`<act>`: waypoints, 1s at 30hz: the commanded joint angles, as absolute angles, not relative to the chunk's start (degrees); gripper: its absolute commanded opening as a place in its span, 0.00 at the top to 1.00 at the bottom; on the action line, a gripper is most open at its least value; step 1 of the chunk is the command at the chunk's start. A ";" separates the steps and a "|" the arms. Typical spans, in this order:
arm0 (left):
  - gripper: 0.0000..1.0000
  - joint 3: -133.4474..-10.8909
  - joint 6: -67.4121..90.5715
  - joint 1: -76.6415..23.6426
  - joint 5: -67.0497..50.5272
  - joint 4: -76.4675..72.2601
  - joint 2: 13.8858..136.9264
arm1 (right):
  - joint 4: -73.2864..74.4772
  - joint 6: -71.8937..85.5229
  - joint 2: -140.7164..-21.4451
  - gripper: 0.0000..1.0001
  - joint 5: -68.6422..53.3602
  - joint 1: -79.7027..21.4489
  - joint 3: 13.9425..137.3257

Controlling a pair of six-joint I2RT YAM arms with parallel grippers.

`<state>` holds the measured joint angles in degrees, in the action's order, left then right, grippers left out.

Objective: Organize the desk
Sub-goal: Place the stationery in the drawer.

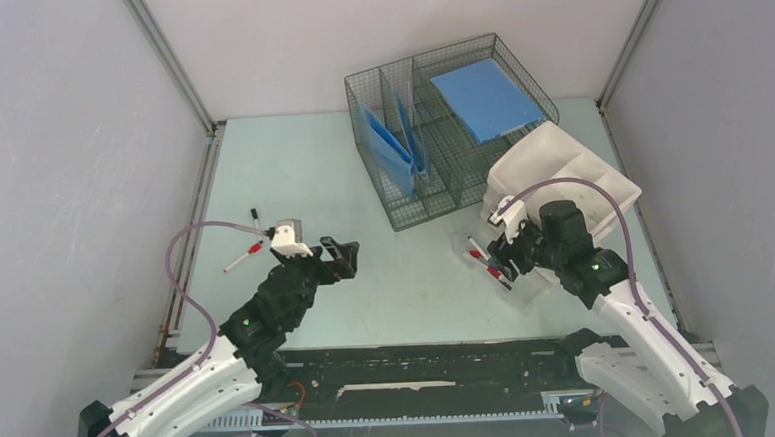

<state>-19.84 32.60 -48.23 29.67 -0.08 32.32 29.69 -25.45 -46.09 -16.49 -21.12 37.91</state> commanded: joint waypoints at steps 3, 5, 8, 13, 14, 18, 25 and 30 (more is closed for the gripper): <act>0.00 -25.12 35.47 -36.52 21.29 6.20 35.99 | 34.59 -29.38 -44.52 0.28 -24.94 -21.61 40.76; 0.00 -25.79 36.58 -30.29 17.17 7.00 37.48 | 35.81 -30.53 -44.96 0.27 -24.96 -22.43 41.50; 0.07 -27.58 37.39 -20.18 11.94 9.16 40.78 | 36.35 -31.19 -45.09 0.25 -24.16 -23.90 41.65; 0.13 -34.15 36.30 -4.21 7.63 12.87 51.35 | 36.57 -31.54 -45.58 0.23 -22.86 -26.62 41.74; 0.15 -35.08 36.05 -1.54 6.51 12.91 53.93 | 36.52 -31.50 -45.79 0.23 -22.61 -27.04 41.75; 0.25 -40.47 33.52 8.49 2.79 11.73 64.96 | 36.48 -31.39 -45.92 0.23 -22.28 -28.24 41.75; 0.37 -47.24 31.76 17.05 -4.08 9.34 81.39 | 36.31 -31.30 -45.31 0.22 -22.13 -28.39 41.73; 0.39 -56.27 28.97 17.13 -2.16 17.77 91.33 | 36.26 -31.25 -45.44 0.22 -22.28 -28.39 41.72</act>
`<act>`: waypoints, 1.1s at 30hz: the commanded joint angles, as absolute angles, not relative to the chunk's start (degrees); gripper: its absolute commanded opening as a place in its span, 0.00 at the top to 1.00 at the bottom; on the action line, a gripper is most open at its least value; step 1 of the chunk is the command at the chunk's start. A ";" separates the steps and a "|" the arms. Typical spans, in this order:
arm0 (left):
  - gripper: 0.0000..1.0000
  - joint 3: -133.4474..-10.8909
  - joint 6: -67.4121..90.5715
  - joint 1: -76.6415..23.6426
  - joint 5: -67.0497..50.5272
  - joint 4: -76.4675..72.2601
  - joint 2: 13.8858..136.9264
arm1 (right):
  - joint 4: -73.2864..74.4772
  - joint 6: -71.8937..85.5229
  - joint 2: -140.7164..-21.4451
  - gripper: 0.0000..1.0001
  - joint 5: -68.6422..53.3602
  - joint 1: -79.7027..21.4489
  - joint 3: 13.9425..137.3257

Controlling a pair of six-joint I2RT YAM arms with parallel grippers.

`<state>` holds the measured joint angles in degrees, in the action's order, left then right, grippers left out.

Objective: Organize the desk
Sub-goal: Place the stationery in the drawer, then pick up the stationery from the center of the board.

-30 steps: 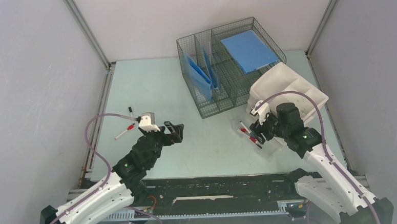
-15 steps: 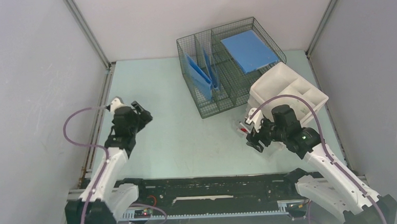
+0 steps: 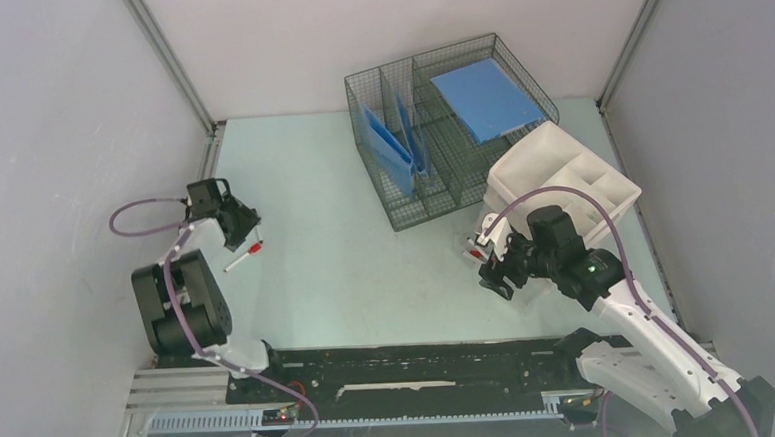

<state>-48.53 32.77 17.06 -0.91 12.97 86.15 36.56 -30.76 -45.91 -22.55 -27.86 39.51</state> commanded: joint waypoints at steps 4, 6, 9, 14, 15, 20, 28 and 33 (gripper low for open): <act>0.40 -62.27 27.42 17.05 -0.89 23.12 96.83 | 36.34 -31.24 -45.43 0.22 -22.28 -28.39 41.75; 0.41 -64.56 26.73 17.08 -1.46 24.94 99.29 | 36.32 -31.24 -45.44 0.22 -22.11 -28.39 41.75; 0.41 -67.06 25.88 16.97 -3.21 26.92 102.17 | 36.23 -31.29 -45.47 0.22 -22.06 -28.38 41.70; 0.44 -68.77 25.31 16.92 -4.74 28.28 104.74 | 36.34 -31.35 -45.61 0.22 -22.23 -28.43 41.73; 0.45 -69.14 25.31 16.84 -4.60 28.79 105.20 | 36.38 -31.30 -45.55 0.21 -22.24 -28.39 41.75; 0.50 -71.94 24.84 16.06 -2.03 32.68 107.57 | 36.37 -31.36 -45.47 0.21 -22.30 -28.39 41.75; 0.62 -79.57 22.18 12.60 4.48 42.15 113.42 | 36.37 -31.29 -45.35 0.21 -22.29 -28.39 41.75; 0.72 -80.25 21.46 11.48 5.97 43.41 114.83 | 36.38 -31.38 -45.26 0.21 -22.39 -28.39 41.75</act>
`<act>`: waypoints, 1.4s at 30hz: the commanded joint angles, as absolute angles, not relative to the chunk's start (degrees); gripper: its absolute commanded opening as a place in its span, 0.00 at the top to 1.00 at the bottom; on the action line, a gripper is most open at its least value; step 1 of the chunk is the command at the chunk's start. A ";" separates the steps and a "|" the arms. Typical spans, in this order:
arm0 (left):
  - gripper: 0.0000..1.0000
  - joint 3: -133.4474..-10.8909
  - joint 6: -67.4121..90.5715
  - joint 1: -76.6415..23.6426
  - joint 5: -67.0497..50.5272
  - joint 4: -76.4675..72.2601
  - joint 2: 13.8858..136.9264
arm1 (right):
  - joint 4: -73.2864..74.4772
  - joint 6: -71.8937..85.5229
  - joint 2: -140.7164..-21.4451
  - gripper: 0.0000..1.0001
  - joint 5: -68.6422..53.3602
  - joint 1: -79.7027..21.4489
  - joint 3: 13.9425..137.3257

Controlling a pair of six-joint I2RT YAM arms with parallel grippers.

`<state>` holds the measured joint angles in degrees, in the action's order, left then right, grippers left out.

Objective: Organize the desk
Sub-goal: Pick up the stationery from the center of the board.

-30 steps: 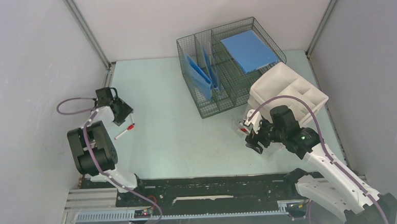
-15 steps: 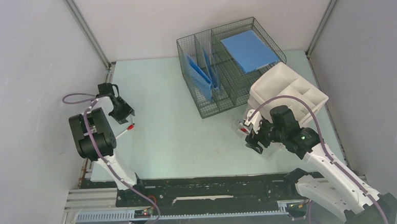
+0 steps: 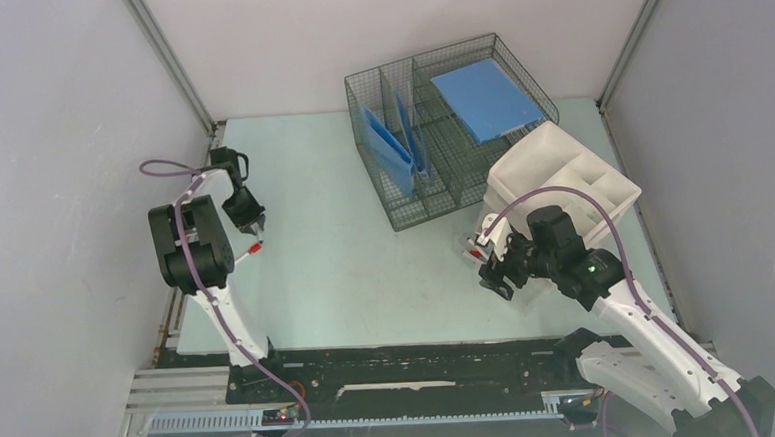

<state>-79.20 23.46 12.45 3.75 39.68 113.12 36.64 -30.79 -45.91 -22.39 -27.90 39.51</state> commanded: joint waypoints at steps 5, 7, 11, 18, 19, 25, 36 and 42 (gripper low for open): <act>0.83 -80.49 21.07 10.77 6.50 43.68 114.37 | 36.36 -31.38 -45.11 0.21 -22.50 -28.40 41.74; 0.88 -80.64 21.01 10.45 6.91 43.53 113.46 | 36.39 -31.38 -45.09 0.21 -22.50 -28.39 41.75; 0.95 -80.70 20.75 9.66 6.70 42.93 110.73 | 36.39 -31.33 -45.24 0.21 -22.65 -28.39 41.74; 1.00 -76.48 21.39 7.88 3.99 40.29 103.60 | 36.46 -31.34 -45.59 0.21 -23.30 -28.43 41.75; 1.00 -75.29 21.70 7.38 3.38 39.54 102.37 | 36.55 -31.34 -45.60 0.21 -23.48 -28.39 41.75; 1.00 -64.93 24.46 4.45 -5.24 32.22 92.05 | 36.89 -31.21 -45.62 0.21 -26.06 -28.39 41.73; 1.00 -39.01 37.90 -6.08 -24.85 3.97 66.94 | 37.59 -30.60 -45.46 0.21 -33.72 -28.39 42.34; 1.00 -29.76 46.38 -15.64 -25.71 -12.71 56.28 | 37.93 -31.60 -43.99 0.20 -40.52 -27.88 42.71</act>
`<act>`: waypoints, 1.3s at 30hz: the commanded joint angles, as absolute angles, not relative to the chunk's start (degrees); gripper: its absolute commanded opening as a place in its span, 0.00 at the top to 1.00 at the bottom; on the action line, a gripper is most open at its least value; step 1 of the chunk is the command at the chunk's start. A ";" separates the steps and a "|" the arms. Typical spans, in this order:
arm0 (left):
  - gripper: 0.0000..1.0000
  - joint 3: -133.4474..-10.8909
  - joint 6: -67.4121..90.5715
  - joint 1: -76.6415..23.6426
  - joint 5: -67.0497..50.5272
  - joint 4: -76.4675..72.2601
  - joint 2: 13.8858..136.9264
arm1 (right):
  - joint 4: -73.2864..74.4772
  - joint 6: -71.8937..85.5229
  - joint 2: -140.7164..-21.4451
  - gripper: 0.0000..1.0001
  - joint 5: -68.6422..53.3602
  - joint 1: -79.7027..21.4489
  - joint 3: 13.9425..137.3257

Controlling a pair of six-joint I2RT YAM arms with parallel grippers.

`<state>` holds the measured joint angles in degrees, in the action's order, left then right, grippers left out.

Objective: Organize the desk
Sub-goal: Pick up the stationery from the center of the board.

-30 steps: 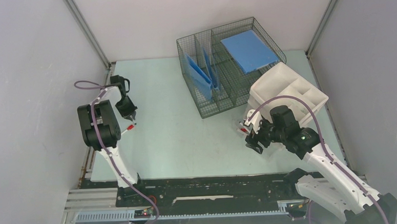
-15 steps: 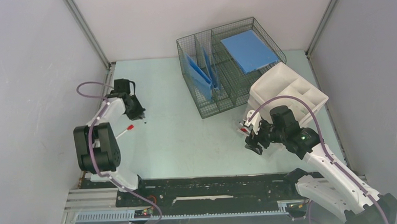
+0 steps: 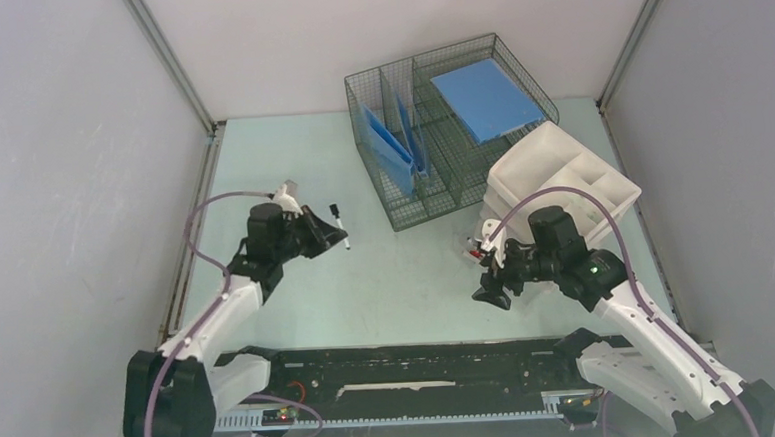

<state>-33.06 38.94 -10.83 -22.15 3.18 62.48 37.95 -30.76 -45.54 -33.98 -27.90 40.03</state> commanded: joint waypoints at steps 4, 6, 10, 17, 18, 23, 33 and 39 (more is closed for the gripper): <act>1.00 -26.03 49.32 -21.77 -22.92 -18.95 49.27 | 40.66 -32.06 -45.83 0.20 -44.89 -27.87 45.94; 1.00 -24.56 49.94 -25.34 -20.22 -21.48 46.62 | 42.35 -32.94 -46.90 0.20 -46.73 -27.93 47.81; 1.00 -22.04 51.00 -32.56 -14.56 -27.56 43.57 | 45.23 -35.53 -48.66 0.20 -50.63 -28.11 51.72; 1.00 -22.29 50.11 -43.59 -4.77 -35.29 44.66 | 40.03 -24.90 -52.42 0.20 -56.23 -28.21 57.29; 1.00 -23.09 49.65 -44.93 -3.47 -35.33 45.12 | 38.27 -22.20 -52.99 0.21 -56.20 -28.17 57.85; 1.00 -27.39 46.16 -52.56 3.20 -35.42 48.48 | 31.45 -10.13 -55.05 0.22 -57.28 -28.20 59.10; 1.00 -33.57 42.19 -62.03 11.43 -38.69 57.07 | 21.51 7.26 -59.06 0.24 -58.42 -26.06 58.57; 1.00 -35.14 42.71 -63.54 11.39 -41.35 60.57 | 15.35 11.91 -58.60 0.26 -59.52 -25.77 54.69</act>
<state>-31.86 44.45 -62.67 9.06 -37.28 59.02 21.98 5.93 -59.33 -57.63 -25.98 56.29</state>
